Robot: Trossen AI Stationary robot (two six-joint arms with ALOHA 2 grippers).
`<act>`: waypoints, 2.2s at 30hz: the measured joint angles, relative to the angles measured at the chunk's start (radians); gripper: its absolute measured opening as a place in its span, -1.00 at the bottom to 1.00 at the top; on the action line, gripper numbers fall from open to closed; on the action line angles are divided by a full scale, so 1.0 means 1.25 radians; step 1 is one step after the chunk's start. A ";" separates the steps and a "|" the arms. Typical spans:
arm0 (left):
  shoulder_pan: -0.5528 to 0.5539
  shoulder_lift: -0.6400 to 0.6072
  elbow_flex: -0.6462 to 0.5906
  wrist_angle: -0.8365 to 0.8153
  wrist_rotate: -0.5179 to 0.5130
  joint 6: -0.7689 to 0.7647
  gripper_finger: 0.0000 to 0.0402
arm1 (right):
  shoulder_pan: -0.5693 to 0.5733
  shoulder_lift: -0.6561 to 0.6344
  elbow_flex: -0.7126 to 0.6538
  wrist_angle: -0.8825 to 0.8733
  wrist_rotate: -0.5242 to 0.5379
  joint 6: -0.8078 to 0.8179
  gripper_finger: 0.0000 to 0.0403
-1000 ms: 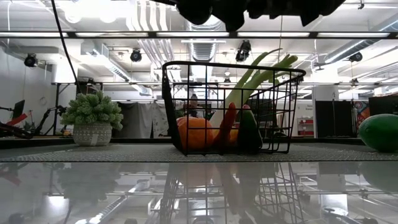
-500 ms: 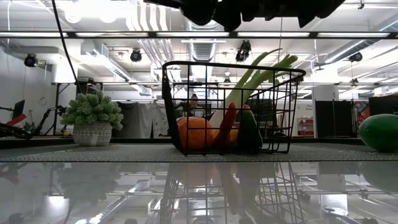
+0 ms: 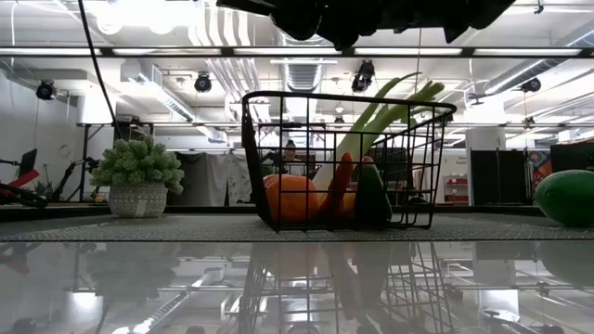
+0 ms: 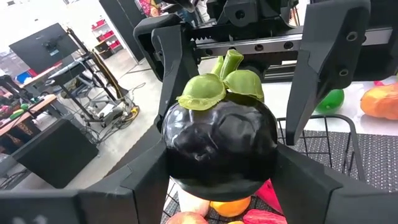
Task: Build produce basket
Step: Put the mangosteen into the wire basket
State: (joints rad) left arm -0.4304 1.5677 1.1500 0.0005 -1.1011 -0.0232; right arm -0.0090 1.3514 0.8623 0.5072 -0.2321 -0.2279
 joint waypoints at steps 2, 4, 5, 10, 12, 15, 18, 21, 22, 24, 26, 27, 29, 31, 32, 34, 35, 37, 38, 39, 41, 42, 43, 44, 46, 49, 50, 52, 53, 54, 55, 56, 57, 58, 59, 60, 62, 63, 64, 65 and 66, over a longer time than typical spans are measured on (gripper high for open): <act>0.001 0.002 0.000 0.001 0.000 0.000 0.10 | 0.000 0.000 0.000 0.000 0.000 0.000 0.62; 0.003 0.004 0.000 0.003 0.000 0.000 0.10 | 0.000 0.000 0.000 -0.001 0.000 0.000 0.62; 0.003 0.005 0.000 0.003 0.000 0.000 0.10 | 0.000 0.000 0.000 -0.001 0.000 0.000 0.62; 0.004 0.011 0.000 0.010 0.004 0.003 0.10 | 0.002 0.001 0.000 -0.002 0.000 0.005 0.62; 0.005 0.011 0.000 0.014 0.010 0.003 0.11 | 0.002 0.001 0.000 -0.001 -0.002 0.004 0.62; 0.005 0.012 0.000 0.015 0.013 0.003 0.15 | 0.002 0.001 0.000 -0.001 -0.002 0.002 0.62; 0.006 0.013 0.000 0.015 0.016 0.003 0.20 | 0.002 0.001 0.000 0.000 -0.002 0.005 0.62; 0.006 0.013 0.000 0.014 0.016 0.003 0.24 | 0.002 0.001 0.000 -0.001 -0.002 0.006 0.53; 0.006 0.013 0.000 0.014 0.016 0.003 0.25 | 0.002 0.001 0.000 -0.001 -0.002 0.006 0.47; 0.006 0.013 0.000 0.014 0.016 0.002 0.27 | 0.002 0.001 0.000 -0.001 -0.003 0.009 0.34; 0.006 0.013 0.000 0.014 0.016 -0.002 0.28 | 0.002 0.001 0.000 -0.002 -0.003 0.009 0.22; 0.006 0.013 0.000 0.014 0.016 -0.003 0.28 | 0.002 0.001 0.000 -0.003 -0.003 0.010 0.18; 0.006 0.013 0.000 0.013 0.017 -0.004 0.29 | 0.002 0.001 0.000 -0.003 -0.003 0.015 0.14; 0.006 0.013 0.000 0.012 0.020 -0.006 0.31 | 0.002 0.001 0.000 -0.005 -0.003 0.015 0.14; 0.006 0.013 0.000 0.010 0.023 -0.012 0.33 | 0.002 0.001 0.000 -0.006 -0.003 0.016 0.15; 0.006 0.013 0.000 0.005 0.025 -0.018 0.40 | 0.002 0.001 0.000 -0.007 -0.003 0.021 0.17; 0.006 0.013 0.000 0.004 0.025 -0.019 0.45 | 0.002 0.001 0.000 -0.009 -0.003 0.024 0.18; 0.006 0.013 0.000 -0.002 0.024 -0.019 0.53 | 0.002 0.000 0.000 -0.015 -0.005 0.029 0.19; 0.006 0.013 0.000 -0.009 0.025 -0.019 0.56 | 0.002 -0.001 0.000 -0.022 -0.005 0.030 0.19; 0.006 0.011 0.000 -0.023 0.025 -0.019 0.59 | 0.002 -0.003 0.000 -0.028 -0.004 0.037 0.18; 0.006 0.006 -0.001 -0.055 0.028 -0.019 0.64 | 0.001 -0.007 0.000 -0.044 -0.002 0.054 0.18; 0.006 0.002 -0.001 -0.068 0.028 -0.018 0.66 | -0.001 -0.011 0.000 -0.052 -0.002 0.062 0.18; 0.006 -0.003 -0.001 -0.087 0.028 -0.019 0.67 | -0.004 -0.014 0.000 -0.063 -0.002 0.067 0.18; 0.006 -0.008 -0.001 -0.109 0.027 -0.019 0.67 | -0.006 -0.018 0.000 -0.074 -0.002 0.077 0.18; 0.006 -0.016 -0.001 -0.138 0.026 -0.019 0.67 | -0.013 -0.028 0.000 -0.105 0.000 0.095 0.18; 0.004 -0.037 -0.002 -0.174 0.022 -0.018 0.67 | -0.019 -0.044 0.000 -0.169 0.053 0.122 0.18; 0.002 -0.045 -0.004 -0.182 0.021 -0.019 0.67 | -0.022 -0.047 0.000 -0.199 0.076 0.129 0.18; -0.001 -0.064 -0.016 -0.183 0.020 -0.019 0.67 | -0.026 -0.047 0.017 -0.275 0.107 0.148 0.17; -0.002 -0.072 -0.023 -0.182 0.020 -0.019 0.67 | -0.028 -0.042 0.029 -0.320 0.109 0.158 0.17; -0.002 -0.083 -0.033 -0.181 0.020 -0.019 0.67 | -0.028 -0.030 0.041 -0.358 0.110 0.170 0.17; -0.003 -0.094 -0.046 -0.183 0.018 -0.018 0.67 | -0.027 -0.016 0.054 -0.381 0.108 0.178 0.17; -0.003 -0.105 -0.058 -0.176 0.015 -0.019 0.67 | -0.026 -0.003 0.064 -0.397 0.104 0.187 0.17; -0.003 -0.114 -0.068 -0.163 0.014 -0.019 0.67 | -0.026 0.012 0.070 -0.414 0.102 0.195 0.17; -0.003 -0.122 -0.081 -0.143 0.010 -0.019 0.67 | -0.026 0.030 0.075 -0.421 0.101 0.211 0.17; -0.003 -0.129 -0.095 -0.124 0.002 -0.016 0.67 | -0.026 0.049 0.083 -0.418 0.097 0.228 0.17; -0.003 -0.132 -0.108 -0.105 -0.009 -0.011 0.67 | -0.026 0.062 0.090 -0.413 0.096 0.249 0.17; -0.002 -0.139 -0.123 -0.073 -0.018 0.003 0.67 | -0.026 0.092 0.104 -0.419 0.095 0.291 0.18; -0.002 -0.142 -0.128 -0.069 -0.029 0.005 0.67 | -0.027 0.107 0.114 -0.412 0.090 0.308 0.18; -0.002 -0.144 -0.128 -0.068 -0.033 0.006 0.67 | -0.027 0.120 0.120 -0.410 0.076 0.318 0.19; -0.002 -0.145 -0.128 -0.061 -0.033 0.006 0.67 | -0.026 0.134 0.124 -0.417 0.056 0.324 0.19; -0.002 -0.145 -0.129 -0.061 -0.033 0.006 0.67 | -0.024 0.149 0.130 -0.424 0.033 0.332 0.19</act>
State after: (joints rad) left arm -0.4332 1.3863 0.9892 -0.0754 -1.1427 -0.0160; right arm -0.0389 1.5379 1.0254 -0.0226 -0.1906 0.1865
